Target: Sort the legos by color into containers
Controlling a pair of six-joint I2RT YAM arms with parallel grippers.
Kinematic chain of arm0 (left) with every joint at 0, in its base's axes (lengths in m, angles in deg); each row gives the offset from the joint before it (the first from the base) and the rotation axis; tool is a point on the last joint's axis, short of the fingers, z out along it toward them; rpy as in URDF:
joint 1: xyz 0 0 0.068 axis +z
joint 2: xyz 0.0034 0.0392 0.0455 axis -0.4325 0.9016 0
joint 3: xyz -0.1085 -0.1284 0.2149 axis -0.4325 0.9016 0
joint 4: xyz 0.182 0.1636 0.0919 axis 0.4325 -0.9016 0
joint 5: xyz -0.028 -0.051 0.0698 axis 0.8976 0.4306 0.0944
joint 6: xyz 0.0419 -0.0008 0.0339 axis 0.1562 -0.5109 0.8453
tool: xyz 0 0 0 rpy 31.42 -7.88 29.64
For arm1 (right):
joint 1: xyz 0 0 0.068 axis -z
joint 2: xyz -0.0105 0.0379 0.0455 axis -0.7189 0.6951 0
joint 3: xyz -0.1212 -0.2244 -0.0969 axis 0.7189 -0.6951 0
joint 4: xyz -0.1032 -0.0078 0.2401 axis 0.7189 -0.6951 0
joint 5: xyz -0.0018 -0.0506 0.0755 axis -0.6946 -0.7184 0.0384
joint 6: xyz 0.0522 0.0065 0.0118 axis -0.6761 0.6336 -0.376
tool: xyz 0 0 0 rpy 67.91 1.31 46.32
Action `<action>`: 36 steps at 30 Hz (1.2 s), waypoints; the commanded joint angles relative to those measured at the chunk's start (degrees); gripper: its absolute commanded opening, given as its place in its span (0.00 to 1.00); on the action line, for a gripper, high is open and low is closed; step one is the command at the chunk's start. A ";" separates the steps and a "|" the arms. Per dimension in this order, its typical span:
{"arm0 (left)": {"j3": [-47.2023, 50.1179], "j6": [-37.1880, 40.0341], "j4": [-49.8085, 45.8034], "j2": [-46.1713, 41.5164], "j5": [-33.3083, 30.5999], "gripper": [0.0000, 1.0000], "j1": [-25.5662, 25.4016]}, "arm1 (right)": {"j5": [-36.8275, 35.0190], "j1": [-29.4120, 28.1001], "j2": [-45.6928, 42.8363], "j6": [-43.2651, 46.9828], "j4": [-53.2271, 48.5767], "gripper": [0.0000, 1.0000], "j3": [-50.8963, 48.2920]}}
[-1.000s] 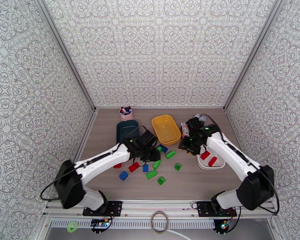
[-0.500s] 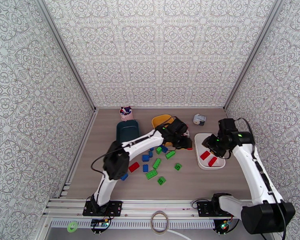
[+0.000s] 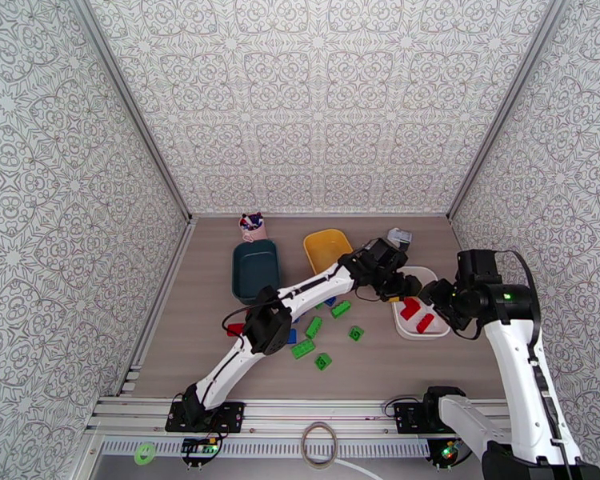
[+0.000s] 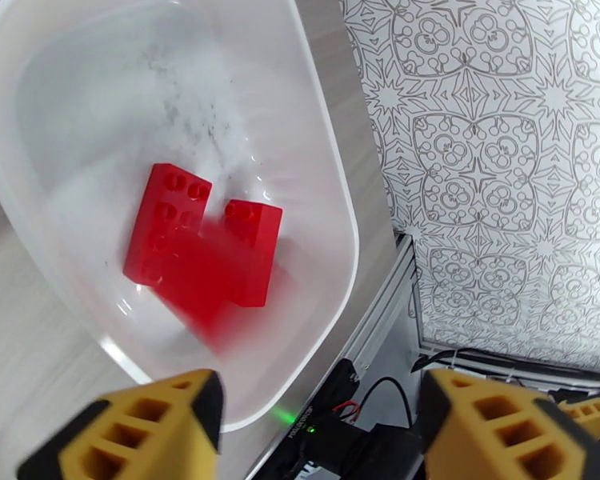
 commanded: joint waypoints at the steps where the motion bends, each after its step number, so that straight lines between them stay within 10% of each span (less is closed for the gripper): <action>1: -2.14 -0.34 1.19 -0.14 0.36 0.74 0.07 | 0.96 0.38 -2.15 1.39 -0.38 0.62 0.78; 10: 2.15 4.53 -4.26 -8.05 -6.50 0.73 1.74 | 6.46 0.41 -2.24 1.16 4.61 0.56 -1.00; 19: 26.70 8.51 -9.11 -30.12 -22.69 0.74 5.45 | 10.47 -2.97 0.91 -1.29 11.90 0.52 -5.41; 36: 69.48 10.62 -23.84 -63.44 -37.76 0.84 15.92 | 9.54 -37.25 28.97 -2.47 22.59 0.56 2.99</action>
